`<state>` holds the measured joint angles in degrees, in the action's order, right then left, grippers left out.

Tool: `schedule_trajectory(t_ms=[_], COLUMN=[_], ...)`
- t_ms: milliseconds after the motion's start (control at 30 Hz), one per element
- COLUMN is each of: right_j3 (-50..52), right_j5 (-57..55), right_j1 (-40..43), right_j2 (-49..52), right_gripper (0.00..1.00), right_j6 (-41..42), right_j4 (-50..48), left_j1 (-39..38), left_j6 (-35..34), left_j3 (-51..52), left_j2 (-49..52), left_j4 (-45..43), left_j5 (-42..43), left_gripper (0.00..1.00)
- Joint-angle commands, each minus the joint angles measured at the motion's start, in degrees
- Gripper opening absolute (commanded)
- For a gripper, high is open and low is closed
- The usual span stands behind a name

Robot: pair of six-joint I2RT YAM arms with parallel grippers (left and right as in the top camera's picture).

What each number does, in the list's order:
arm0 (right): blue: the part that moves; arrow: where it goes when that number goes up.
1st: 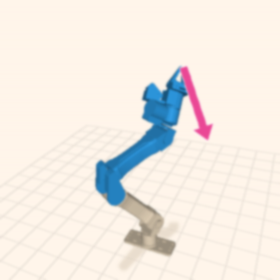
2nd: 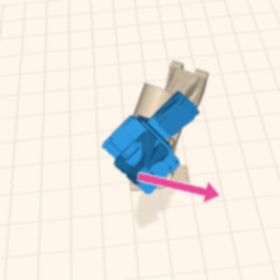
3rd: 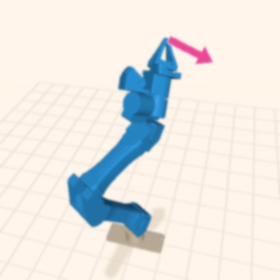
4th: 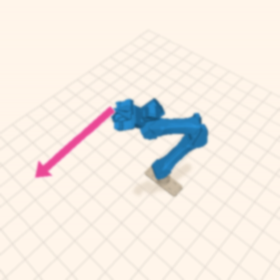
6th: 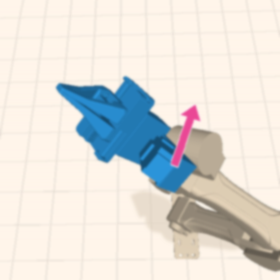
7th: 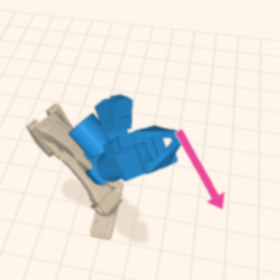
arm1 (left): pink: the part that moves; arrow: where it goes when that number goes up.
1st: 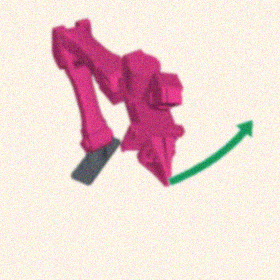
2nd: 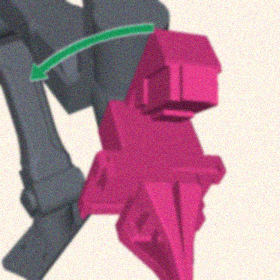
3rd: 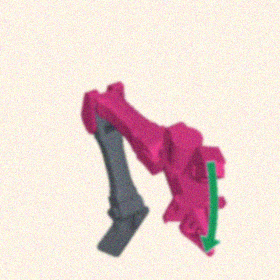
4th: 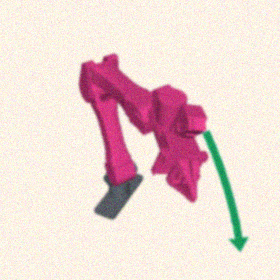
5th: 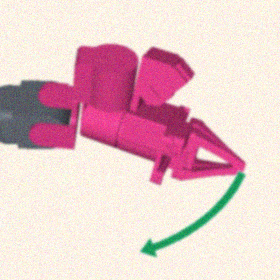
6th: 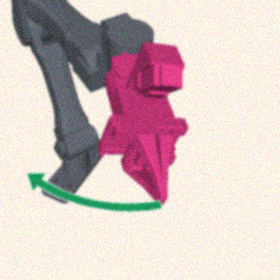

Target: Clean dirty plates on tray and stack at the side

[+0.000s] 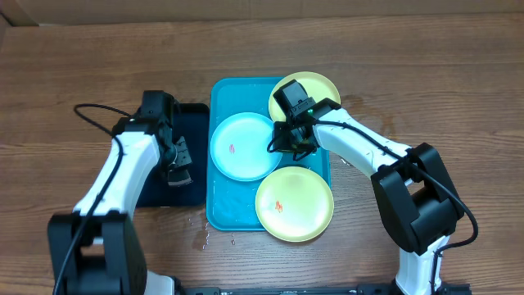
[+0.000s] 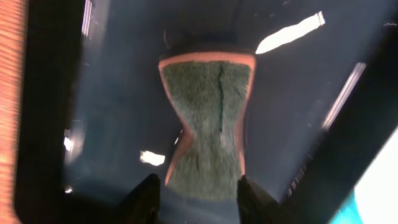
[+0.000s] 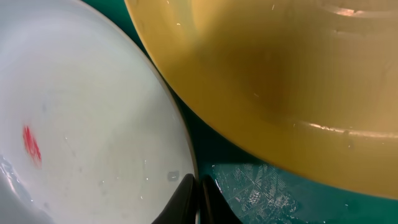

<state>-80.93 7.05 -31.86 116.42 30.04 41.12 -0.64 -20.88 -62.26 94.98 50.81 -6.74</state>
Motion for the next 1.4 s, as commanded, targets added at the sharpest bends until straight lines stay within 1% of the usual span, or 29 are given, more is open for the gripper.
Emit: schedule_trajectory(t_ms=[0,100,233,300,367,400,433,567,633,733,767,933,1000,1167,1200,1233,1267,1300,1333,1367], right_j3=[0.3,0.3,0.3,0.3,0.3,0.3,0.3,0.3,0.3,0.3,0.3,0.3,0.3,0.3,0.3,0.3,0.3,0.3,0.3,0.3], right_j5=[-0.6,-0.6,-0.6,-0.6,-0.6,-0.6,-0.6,-0.6,-0.6,-0.6,-0.6,-0.6,-0.6,-0.6,-0.6,-0.6,-0.6,-0.6,-0.6,-0.6], right_j1=[0.0,0.0,0.0,0.0,0.0,0.0,0.0,0.0,0.0,0.0,0.0,0.0,0.0,0.0,0.0,0.0,0.0,0.0,0.0,0.0], right_j2=[0.1,0.1,0.1,0.1,0.1,0.1,0.1,0.1,0.1,0.1,0.1,0.1,0.1,0.1,0.1,0.1,0.1,0.1,0.1,0.1], right_gripper=[0.07,0.08,0.08,0.08,0.08,0.08,0.08,0.09,0.15,0.26,0.28,0.27,0.24,0.23,0.23,0.23,0.23,0.23,0.23,0.23], right_j6=[0.2,0.2,0.2,0.2,0.2,0.2,0.2,0.2,0.2,0.2,0.2,0.2,0.2,0.2,0.2,0.2,0.2,0.2,0.2,0.2], right_j4=[-0.8,-1.1,-1.4,-1.5,-1.5,-1.5,-1.5,-1.5,-1.5,-1.5,-1.4,-1.4,-1.4,-1.4,-1.5,-1.5,-1.5,-1.5,-1.5,-1.5], left_j1=[0.4,0.4,0.4,0.4,0.4,0.4,0.4,0.4,0.4,0.4,0.4,0.4,0.2,0.1,0.1,0.1,0.1,0.1,0.1,0.1], left_j6=[-4.7,-5.7,-5.7,-5.7,-5.7,-5.2,-4.8,-2.0,-0.5,-0.2,0.2,1.6,1.6,1.6,1.6,1.6,1.6,1.6,1.6,1.5], left_j3=[0.5,0.5,0.5,0.5,0.5,0.5,0.4,-1.0,-2.3,-4.2,-4.6,-4.7,-4.0,-1.0,-0.5,-0.1,0.2,0.4,0.6,0.8], left_j2=[4.3,6.3,7.8,7.9,7.9,7.9,7.9,7.8,7.4,6.0,5.4,4.5,4.6,4.7,4.7,4.7,4.7,4.7,4.7,4.7], left_j4=[-0.9,-1.7,-2.7,-2.9,-3.3,-3.5,-3.6,-3.0,-2.1,-1.3,-1.4,-1.9,-2.0,-3.4,-3.5,-3.8,-3.9,-3.9,-4.0,-4.0], left_j5=[-1.1,-0.8,-0.7,-0.7,-0.7,-0.7,-0.7,-0.7,-0.7,-0.7,-0.7,-0.7,-0.7,-0.7,-0.7,-0.7,-0.7,-0.7,-0.7,-0.7], left_gripper=[0.36,0.34,0.25,0.23,0.15,0.08,0.04,0.04,0.04,0.04,0.04,0.04,0.04,0.04,0.06,0.14,0.27,0.33,0.36,0.38])
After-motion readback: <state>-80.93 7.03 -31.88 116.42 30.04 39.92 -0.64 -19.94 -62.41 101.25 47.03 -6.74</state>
